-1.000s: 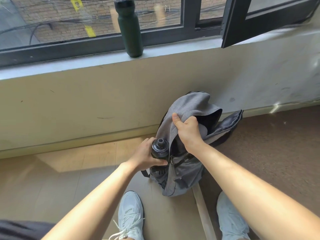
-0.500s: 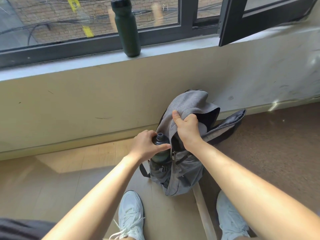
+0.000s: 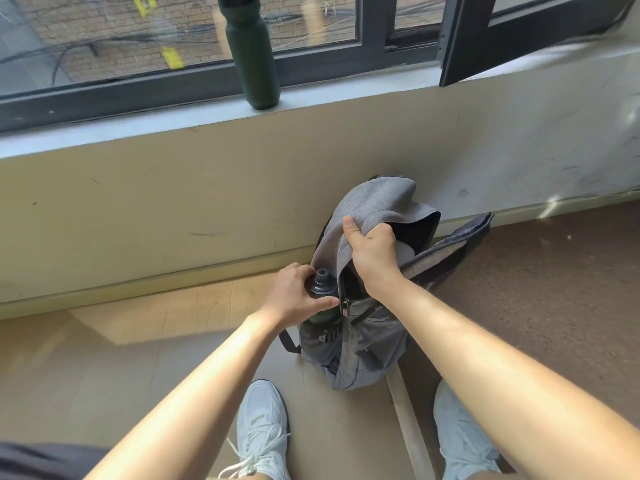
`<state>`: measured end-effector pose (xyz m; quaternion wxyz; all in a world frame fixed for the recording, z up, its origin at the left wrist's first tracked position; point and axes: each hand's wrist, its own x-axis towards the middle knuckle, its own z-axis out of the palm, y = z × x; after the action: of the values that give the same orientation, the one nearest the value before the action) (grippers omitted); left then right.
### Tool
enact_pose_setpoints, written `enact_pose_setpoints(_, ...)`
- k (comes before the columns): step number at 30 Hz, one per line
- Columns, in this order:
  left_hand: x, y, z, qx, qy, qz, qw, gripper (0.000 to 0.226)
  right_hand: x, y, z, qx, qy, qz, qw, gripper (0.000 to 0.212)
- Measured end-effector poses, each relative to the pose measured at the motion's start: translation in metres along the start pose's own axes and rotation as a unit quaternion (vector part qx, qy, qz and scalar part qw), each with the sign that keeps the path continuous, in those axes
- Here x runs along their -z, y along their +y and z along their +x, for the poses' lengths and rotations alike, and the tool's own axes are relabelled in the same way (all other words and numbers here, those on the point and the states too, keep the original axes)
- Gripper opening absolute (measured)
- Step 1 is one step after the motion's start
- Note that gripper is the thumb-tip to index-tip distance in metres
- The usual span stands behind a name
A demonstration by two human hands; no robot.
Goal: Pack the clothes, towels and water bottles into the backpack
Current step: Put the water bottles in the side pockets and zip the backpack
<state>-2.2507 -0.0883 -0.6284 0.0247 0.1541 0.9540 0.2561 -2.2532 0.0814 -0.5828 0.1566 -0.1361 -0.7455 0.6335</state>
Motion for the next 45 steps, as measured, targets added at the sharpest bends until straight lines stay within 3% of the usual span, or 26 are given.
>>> enact_pose_setpoints(7, 0.000, -0.003, -0.002, -0.006, 0.000, -0.036, 0.999, 0.052, 0.008, 0.001, 0.006, -0.014, -0.014, 0.004, 1.000, 0.061)
enact_pose_setpoints(13, 0.013, 0.010, 0.002, -0.011, 0.068, -0.038, 0.997, 0.056, 0.008, 0.003, 0.003, -0.018, -0.016, 0.008, 1.000, 0.061)
enact_pose_setpoints(20, -0.003, 0.005, -0.008, -0.012, -0.033, -0.011, 0.999, 0.048, 0.009, 0.002, 0.000, -0.017, -0.008, -0.014, 1.000, 0.059)
enact_pose_setpoints(23, 0.010, 0.006, 0.002, -0.010, 0.011, -0.020, 1.000, 0.048, 0.012, -0.004, 0.005, -0.019, -0.004, 0.000, 1.000, 0.056)
enact_pose_setpoints(26, 0.001, 0.008, -0.001, 0.004, 0.037, -0.050, 0.998, 0.065, 0.015, -0.007, 0.009, -0.020, 0.009, 0.009, 1.000, 0.056)
enact_pose_setpoints(30, -0.010, 0.005, -0.004, -0.005, -0.023, -0.014, 1.000, 0.057, 0.008, -0.001, 0.002, -0.028, 0.003, 0.019, 0.999, 0.050)
enact_pose_setpoints(36, -0.007, -0.011, 0.001, 0.001, -0.076, -0.046, 0.996, 0.058, 0.004, -0.003, 0.002, -0.046, -0.007, 0.031, 0.998, 0.052)
enact_pose_setpoints(41, 0.010, -0.023, 0.002, 0.070, -0.150, -0.218, 0.962, 0.054, 0.002, 0.000, 0.000, -0.029, -0.054, 0.004, 0.998, 0.051)
enact_pose_setpoints(45, 0.033, -0.009, 0.019, 0.095, 0.019, -0.300, 0.949, 0.050, 0.004, -0.001, 0.001, -0.036, -0.075, 0.004, 0.997, 0.056)
